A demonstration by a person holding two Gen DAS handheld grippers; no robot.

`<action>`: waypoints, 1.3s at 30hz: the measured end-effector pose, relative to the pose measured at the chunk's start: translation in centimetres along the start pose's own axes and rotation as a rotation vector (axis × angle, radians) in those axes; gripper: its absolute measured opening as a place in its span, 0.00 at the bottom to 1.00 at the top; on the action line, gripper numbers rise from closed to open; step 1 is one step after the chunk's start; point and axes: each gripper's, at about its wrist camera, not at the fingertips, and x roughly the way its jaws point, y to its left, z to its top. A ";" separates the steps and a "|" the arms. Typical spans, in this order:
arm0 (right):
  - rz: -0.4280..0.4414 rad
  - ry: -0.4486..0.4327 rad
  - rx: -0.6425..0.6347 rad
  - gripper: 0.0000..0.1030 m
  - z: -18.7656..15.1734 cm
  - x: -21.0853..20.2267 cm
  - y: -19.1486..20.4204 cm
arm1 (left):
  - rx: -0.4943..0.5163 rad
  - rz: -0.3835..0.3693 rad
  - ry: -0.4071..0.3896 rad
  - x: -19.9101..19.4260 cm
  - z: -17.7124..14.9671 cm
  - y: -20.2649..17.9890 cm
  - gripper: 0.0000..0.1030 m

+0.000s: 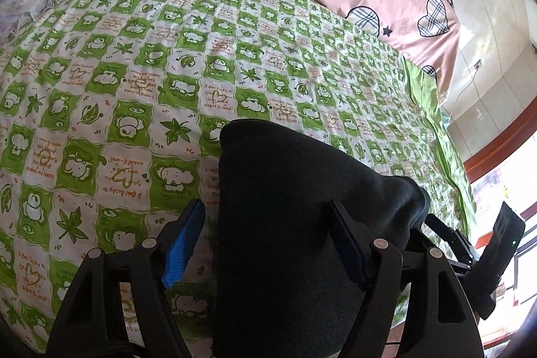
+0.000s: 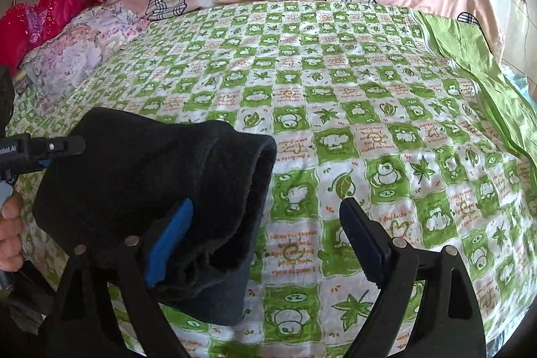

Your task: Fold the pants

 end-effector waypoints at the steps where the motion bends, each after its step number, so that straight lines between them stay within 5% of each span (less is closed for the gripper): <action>1: 0.013 0.005 0.019 0.86 -0.2 0.1 -0.5 | 0.000 0.001 0.003 0.2 0.1 0.1 0.74; 10: 0.041 0.001 0.050 0.87 0.1 0.0 -0.8 | -0.027 -0.014 0.014 1.0 0.2 1.1 0.79; 19: 0.316 0.008 0.202 0.87 0.2 -0.3 -0.5 | -0.037 -0.045 0.007 -2.1 -1.0 1.2 0.77; 31: 0.430 0.101 0.307 0.77 -1.8 2.7 -2.1 | -0.069 -0.084 0.075 0.4 -2.6 2.7 0.79; 36: 0.459 0.114 0.290 0.67 -1.8 3.1 -1.2 | -0.062 -0.135 0.080 0.6 -2.5 2.1 0.57; 39: 0.443 0.100 0.263 0.62 -1.7 2.8 -0.7 | -0.050 -0.132 0.071 0.4 -2.5 1.7 0.54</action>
